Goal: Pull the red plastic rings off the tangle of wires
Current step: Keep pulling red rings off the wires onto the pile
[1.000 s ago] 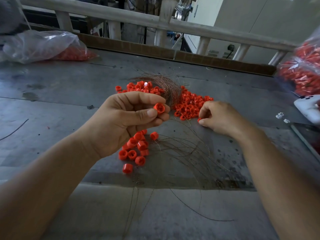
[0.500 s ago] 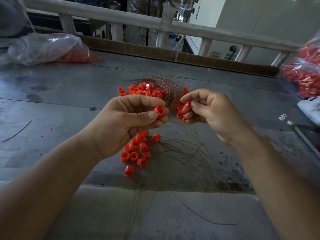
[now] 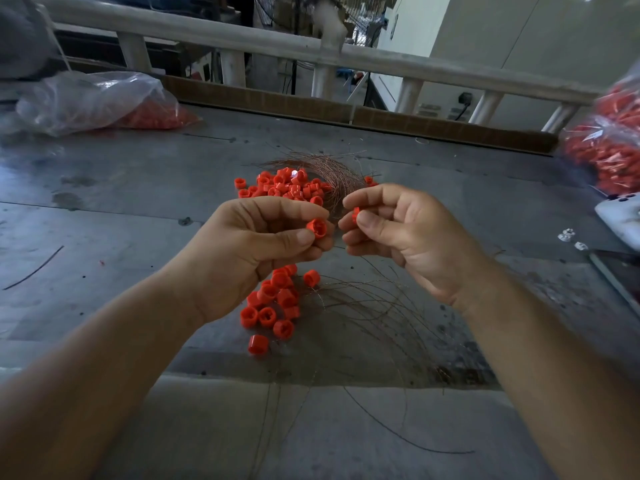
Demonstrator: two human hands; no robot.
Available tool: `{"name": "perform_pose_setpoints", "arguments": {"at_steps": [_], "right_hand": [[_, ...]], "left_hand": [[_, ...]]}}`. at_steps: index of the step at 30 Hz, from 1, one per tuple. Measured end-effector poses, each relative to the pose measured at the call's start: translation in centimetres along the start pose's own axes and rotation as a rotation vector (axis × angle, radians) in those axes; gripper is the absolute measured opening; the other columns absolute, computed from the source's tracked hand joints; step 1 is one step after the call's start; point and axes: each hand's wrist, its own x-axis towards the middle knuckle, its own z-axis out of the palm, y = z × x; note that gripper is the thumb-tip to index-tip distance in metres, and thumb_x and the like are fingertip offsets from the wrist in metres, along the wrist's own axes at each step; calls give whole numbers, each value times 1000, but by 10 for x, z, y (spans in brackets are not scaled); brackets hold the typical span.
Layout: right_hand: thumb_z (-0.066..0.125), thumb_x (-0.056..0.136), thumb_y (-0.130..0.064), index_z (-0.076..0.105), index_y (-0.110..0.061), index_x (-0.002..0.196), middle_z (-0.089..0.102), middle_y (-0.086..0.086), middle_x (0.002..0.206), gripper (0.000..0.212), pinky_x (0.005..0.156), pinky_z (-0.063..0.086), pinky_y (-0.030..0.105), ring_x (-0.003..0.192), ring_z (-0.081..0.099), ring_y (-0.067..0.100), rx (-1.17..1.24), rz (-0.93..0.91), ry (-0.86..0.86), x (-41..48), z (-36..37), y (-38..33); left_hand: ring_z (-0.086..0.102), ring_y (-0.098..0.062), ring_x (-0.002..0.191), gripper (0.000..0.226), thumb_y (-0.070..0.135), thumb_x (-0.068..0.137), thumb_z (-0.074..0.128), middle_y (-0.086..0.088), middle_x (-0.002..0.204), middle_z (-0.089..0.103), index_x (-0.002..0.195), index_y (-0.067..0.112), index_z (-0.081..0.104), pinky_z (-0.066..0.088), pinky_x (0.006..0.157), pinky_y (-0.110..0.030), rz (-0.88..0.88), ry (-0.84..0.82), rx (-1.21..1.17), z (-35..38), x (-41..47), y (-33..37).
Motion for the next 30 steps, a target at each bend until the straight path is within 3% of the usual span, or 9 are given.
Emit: {"name": "perform_pose_setpoints", "arguments": {"at_steps": [3, 8, 15, 20, 25, 30], "right_hand": [[54, 85, -1, 63, -17, 89, 64, 0, 80, 19, 66, 52, 18, 73, 63, 6, -95, -93, 2, -1, 6, 0], [61, 78, -3, 63, -21, 85, 66, -11, 71, 19, 64, 51, 17, 70, 64, 4, -130, -202, 36, 0, 16, 7], [67, 77, -4, 62, -28, 88, 63, -15, 81, 27, 71, 51, 15, 76, 63, 0, -382, -354, 124, -2, 23, 11], [70, 74, -5, 63, -25, 91, 62, -15, 83, 26, 70, 49, 10, 79, 62, -1, -491, -417, 150, -5, 25, 11], [72, 72, -4, 69, -10, 93, 62, -12, 82, 22, 70, 50, 11, 77, 63, 2, -536, -404, 159, -4, 23, 14], [73, 70, -4, 69, -9, 91, 62, -11, 81, 22, 70, 50, 12, 78, 63, 4, -549, -440, 156, -5, 22, 12]], "left_hand": [[70, -13, 72, 25, 2, 61, 59, -5, 75, 73, 76, 14, 76, 54, 63, -17, 7, 34, 42, 1, 0, -1], [69, -12, 72, 25, 6, 58, 61, -3, 73, 73, 74, 19, 76, 53, 63, -16, 30, 99, 109, 3, 1, -1], [69, -15, 69, 24, 7, 59, 62, -5, 72, 71, 82, 10, 66, 54, 63, -19, 46, 116, 161, 4, 1, -3], [68, -12, 64, 25, 6, 58, 62, -4, 67, 71, 82, 8, 65, 53, 59, -15, 44, 146, 212, 7, 0, -2], [68, -10, 60, 24, 7, 58, 62, -2, 66, 71, 82, 9, 66, 51, 56, -12, 47, 165, 252, 9, 0, -1], [69, -14, 62, 24, 6, 60, 62, -8, 68, 71, 83, 7, 66, 52, 56, -15, 14, 146, 215, 10, -1, -2]]}}
